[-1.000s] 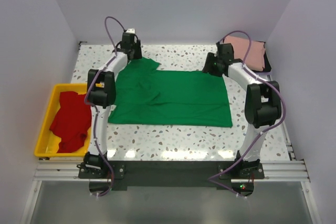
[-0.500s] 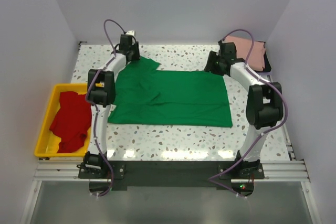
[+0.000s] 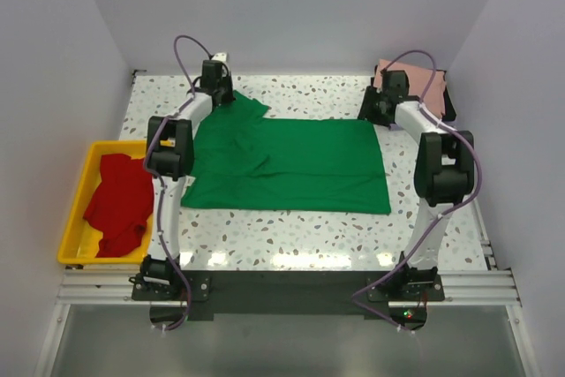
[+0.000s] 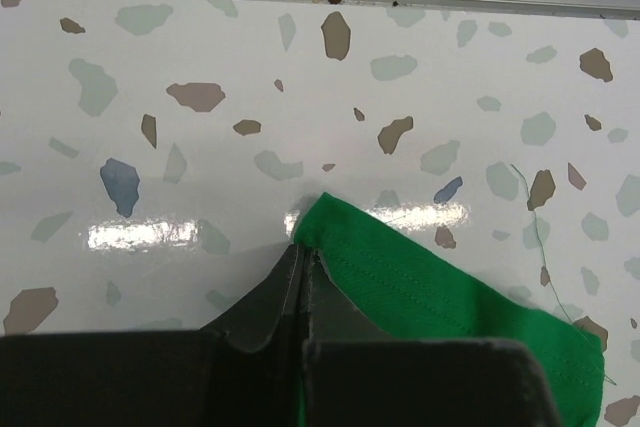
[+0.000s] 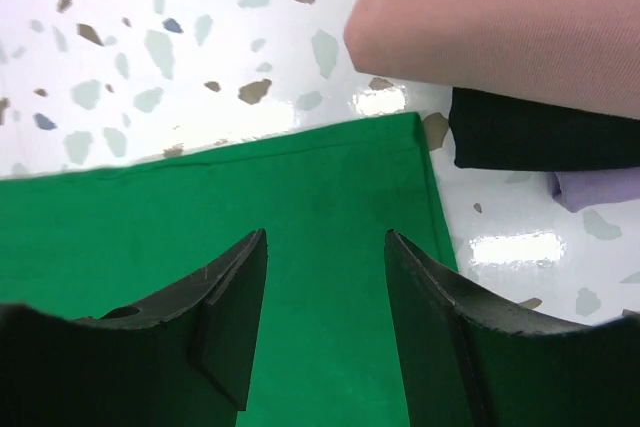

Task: Fold and stack the t-shirts
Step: Fold the tshirt

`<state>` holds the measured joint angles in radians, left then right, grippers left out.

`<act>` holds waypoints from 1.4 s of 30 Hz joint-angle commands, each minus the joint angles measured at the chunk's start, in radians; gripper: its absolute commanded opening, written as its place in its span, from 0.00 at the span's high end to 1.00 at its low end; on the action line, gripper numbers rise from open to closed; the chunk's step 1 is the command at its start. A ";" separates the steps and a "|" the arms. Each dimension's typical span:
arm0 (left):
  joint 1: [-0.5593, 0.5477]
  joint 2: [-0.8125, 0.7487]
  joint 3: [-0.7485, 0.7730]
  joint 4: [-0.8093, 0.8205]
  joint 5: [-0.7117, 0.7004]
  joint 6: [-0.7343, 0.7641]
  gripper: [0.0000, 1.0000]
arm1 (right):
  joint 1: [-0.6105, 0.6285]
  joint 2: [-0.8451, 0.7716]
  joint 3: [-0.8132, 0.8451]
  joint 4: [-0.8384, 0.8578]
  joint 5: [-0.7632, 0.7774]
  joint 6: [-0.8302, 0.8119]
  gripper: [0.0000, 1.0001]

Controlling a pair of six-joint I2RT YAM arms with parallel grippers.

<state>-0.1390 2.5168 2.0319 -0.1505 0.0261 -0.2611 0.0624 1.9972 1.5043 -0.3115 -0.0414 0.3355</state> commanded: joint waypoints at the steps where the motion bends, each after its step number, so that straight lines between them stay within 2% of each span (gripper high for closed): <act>1: 0.003 -0.076 -0.030 0.045 -0.003 -0.024 1.00 | 0.002 0.028 0.054 -0.029 0.038 -0.052 0.46; 13: 0.009 -0.231 -0.156 0.170 -0.023 -0.024 1.00 | -0.006 0.074 0.080 -0.054 0.115 -0.084 0.46; 22: 0.015 -0.239 -0.159 0.177 -0.008 -0.026 1.00 | -0.006 0.196 0.175 -0.052 0.106 -0.055 0.50; 31: 0.019 -0.237 -0.165 0.184 -0.003 -0.030 1.00 | -0.009 0.221 0.211 -0.066 0.241 -0.039 0.51; 42: 0.032 -0.243 -0.179 0.183 0.001 -0.033 1.00 | -0.045 0.282 0.264 -0.067 0.244 -0.015 0.51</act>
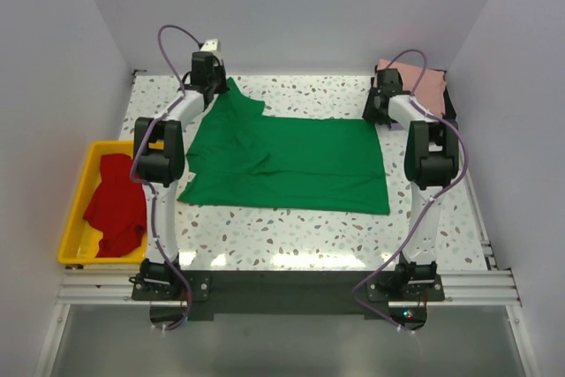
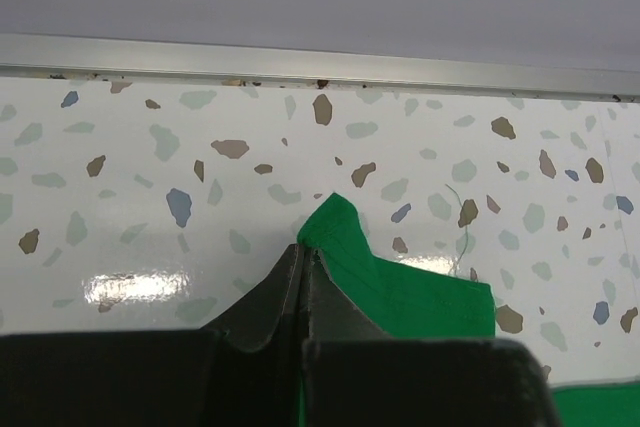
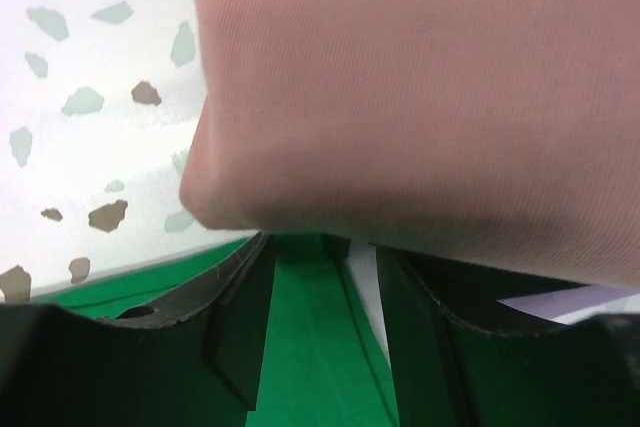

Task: Fold and stack the t-shirts
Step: Fold the tshirt

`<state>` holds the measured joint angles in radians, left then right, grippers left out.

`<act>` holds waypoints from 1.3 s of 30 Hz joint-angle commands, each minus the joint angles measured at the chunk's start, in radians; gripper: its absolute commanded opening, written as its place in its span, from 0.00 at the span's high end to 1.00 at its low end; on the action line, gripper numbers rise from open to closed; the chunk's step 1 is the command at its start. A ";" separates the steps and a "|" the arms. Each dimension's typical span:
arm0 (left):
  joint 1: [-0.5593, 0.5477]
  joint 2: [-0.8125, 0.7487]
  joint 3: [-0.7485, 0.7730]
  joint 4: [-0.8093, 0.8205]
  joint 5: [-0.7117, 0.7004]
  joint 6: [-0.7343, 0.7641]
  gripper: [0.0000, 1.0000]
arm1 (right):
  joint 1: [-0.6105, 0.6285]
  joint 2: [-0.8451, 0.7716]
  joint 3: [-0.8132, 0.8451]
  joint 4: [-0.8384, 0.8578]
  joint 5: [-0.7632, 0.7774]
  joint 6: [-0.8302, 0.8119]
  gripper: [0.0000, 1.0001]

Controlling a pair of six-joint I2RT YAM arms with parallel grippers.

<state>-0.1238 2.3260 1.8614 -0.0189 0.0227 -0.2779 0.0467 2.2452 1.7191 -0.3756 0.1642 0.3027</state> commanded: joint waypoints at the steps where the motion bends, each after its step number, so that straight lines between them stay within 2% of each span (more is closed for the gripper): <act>1: 0.018 -0.053 -0.010 0.051 0.006 -0.017 1.00 | -0.037 0.040 0.056 -0.005 0.034 0.022 0.51; 6: 0.021 -0.053 -0.010 0.051 0.011 -0.018 1.00 | -0.091 0.057 0.086 -0.006 0.000 0.033 0.51; 15: 0.027 -0.054 -0.008 0.047 0.019 -0.017 1.00 | -0.107 0.064 0.119 -0.006 -0.055 0.030 0.50; 23: 0.033 -0.054 -0.014 0.051 0.034 -0.024 1.00 | -0.099 -0.032 -0.016 0.104 -0.160 0.090 0.49; 39: 0.041 -0.051 -0.028 0.060 0.056 -0.035 1.00 | -0.010 -0.001 -0.015 0.073 -0.115 0.084 0.50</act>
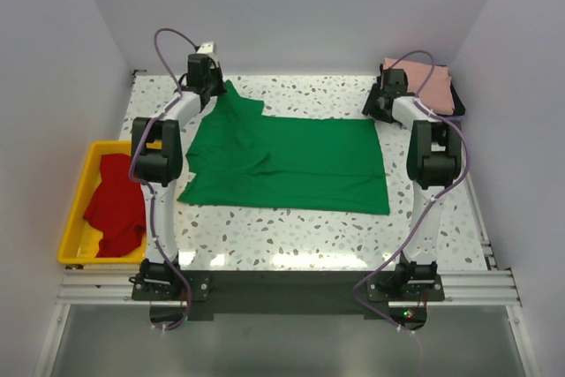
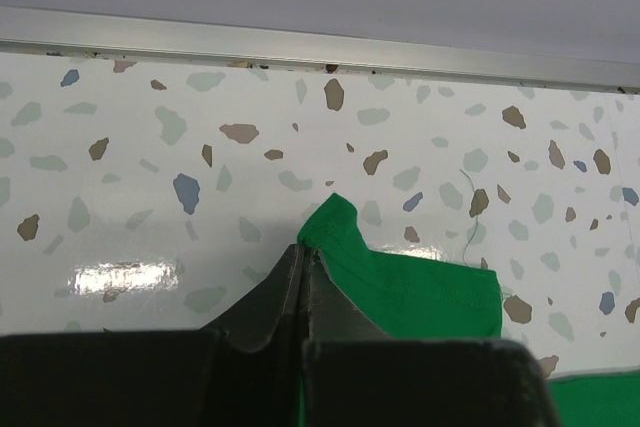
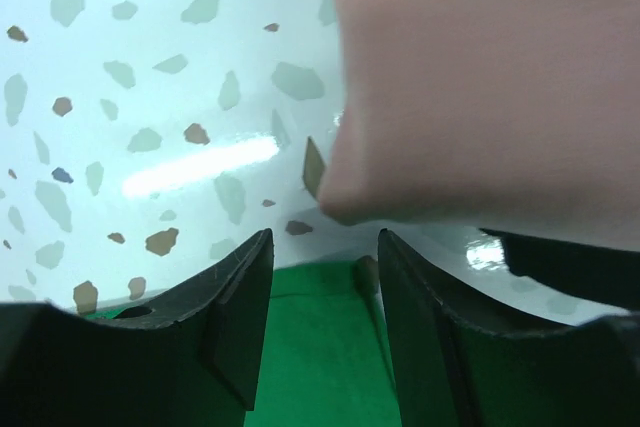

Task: Fold and stack the t-shirts
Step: Fold the tshirt

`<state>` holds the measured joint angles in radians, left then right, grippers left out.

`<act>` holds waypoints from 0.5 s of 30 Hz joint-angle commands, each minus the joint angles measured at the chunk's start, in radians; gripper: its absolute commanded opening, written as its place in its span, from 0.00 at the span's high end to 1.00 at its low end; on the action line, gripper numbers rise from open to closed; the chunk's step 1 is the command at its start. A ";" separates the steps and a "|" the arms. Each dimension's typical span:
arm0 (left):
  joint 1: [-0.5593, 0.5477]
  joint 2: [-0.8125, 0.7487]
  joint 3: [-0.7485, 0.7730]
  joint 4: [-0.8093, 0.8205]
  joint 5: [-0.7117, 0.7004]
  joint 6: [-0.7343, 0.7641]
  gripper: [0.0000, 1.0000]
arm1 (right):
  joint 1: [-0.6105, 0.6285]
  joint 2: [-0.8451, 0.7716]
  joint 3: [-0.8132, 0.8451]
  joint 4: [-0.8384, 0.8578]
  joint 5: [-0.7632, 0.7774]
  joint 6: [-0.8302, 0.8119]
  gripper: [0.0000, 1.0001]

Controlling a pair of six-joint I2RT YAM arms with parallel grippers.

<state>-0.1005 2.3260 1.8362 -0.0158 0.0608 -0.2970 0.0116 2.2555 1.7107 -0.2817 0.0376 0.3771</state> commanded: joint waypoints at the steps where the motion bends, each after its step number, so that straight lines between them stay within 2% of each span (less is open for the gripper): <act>1: 0.018 -0.053 -0.005 0.059 0.019 -0.017 1.00 | 0.025 -0.005 -0.005 -0.033 0.016 0.013 0.51; 15: 0.021 -0.062 -0.011 0.065 0.033 -0.028 1.00 | 0.025 -0.004 0.003 -0.114 0.108 0.020 0.63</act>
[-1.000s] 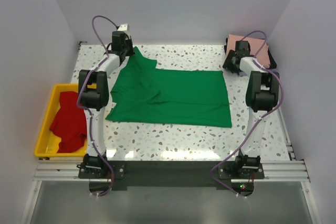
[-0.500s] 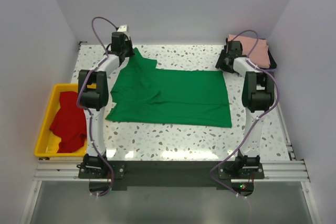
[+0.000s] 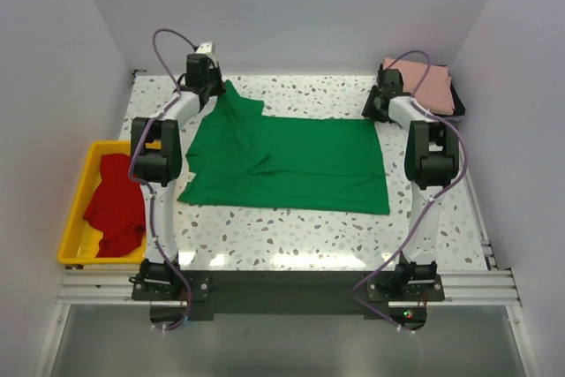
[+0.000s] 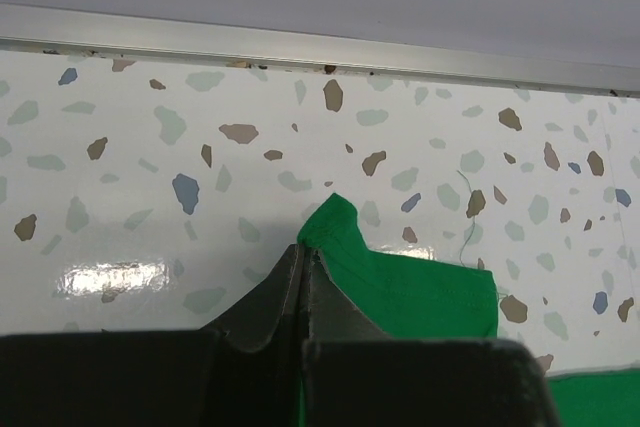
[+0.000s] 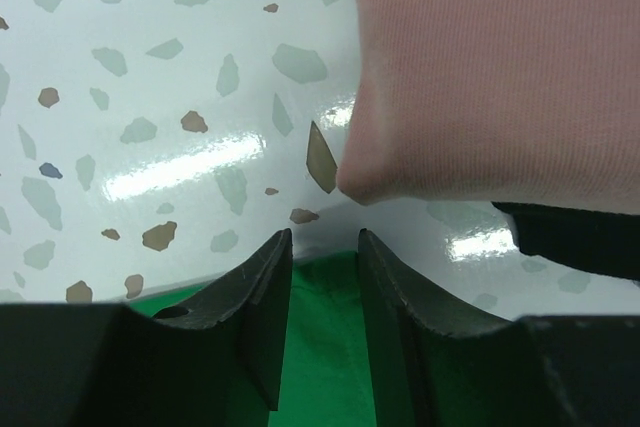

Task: Fold and stack the t-shirts
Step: Fold the tshirt

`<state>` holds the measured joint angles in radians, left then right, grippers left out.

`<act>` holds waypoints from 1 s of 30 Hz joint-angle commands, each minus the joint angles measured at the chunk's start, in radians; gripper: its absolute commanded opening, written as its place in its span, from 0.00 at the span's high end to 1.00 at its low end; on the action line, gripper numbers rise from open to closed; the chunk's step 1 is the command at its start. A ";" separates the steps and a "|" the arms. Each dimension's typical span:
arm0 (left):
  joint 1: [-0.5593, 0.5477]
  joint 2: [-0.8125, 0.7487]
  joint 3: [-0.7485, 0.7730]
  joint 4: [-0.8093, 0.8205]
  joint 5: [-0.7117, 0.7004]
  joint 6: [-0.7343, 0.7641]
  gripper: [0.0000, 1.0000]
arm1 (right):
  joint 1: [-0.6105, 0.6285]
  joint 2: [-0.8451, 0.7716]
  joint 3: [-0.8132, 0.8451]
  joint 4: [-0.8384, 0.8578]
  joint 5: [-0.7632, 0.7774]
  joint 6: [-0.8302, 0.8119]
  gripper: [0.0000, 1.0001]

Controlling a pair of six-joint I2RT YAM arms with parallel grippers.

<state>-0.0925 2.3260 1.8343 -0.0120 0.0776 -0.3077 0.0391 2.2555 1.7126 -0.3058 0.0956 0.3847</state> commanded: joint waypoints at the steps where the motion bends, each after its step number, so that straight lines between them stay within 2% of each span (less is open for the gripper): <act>1: 0.013 -0.062 -0.010 0.061 0.014 -0.018 1.00 | -0.002 -0.005 0.001 -0.098 0.059 0.014 0.63; 16: 0.013 -0.076 -0.027 0.070 0.021 -0.022 1.00 | -0.002 -0.019 -0.021 -0.112 0.092 0.013 0.67; 19: 0.013 -0.079 -0.026 0.070 0.024 -0.025 1.00 | -0.002 -0.017 -0.021 -0.110 0.076 0.013 0.72; 27: 0.013 -0.094 -0.030 0.078 0.033 -0.039 1.00 | -0.002 -0.014 -0.005 -0.118 0.038 0.026 0.99; 30: 0.013 -0.100 -0.032 0.076 0.040 -0.042 1.00 | -0.004 -0.024 -0.004 -0.115 0.027 0.031 1.00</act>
<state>-0.0921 2.3024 1.8015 -0.0006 0.0986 -0.3313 0.0349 2.2520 1.7126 -0.3473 0.1543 0.4007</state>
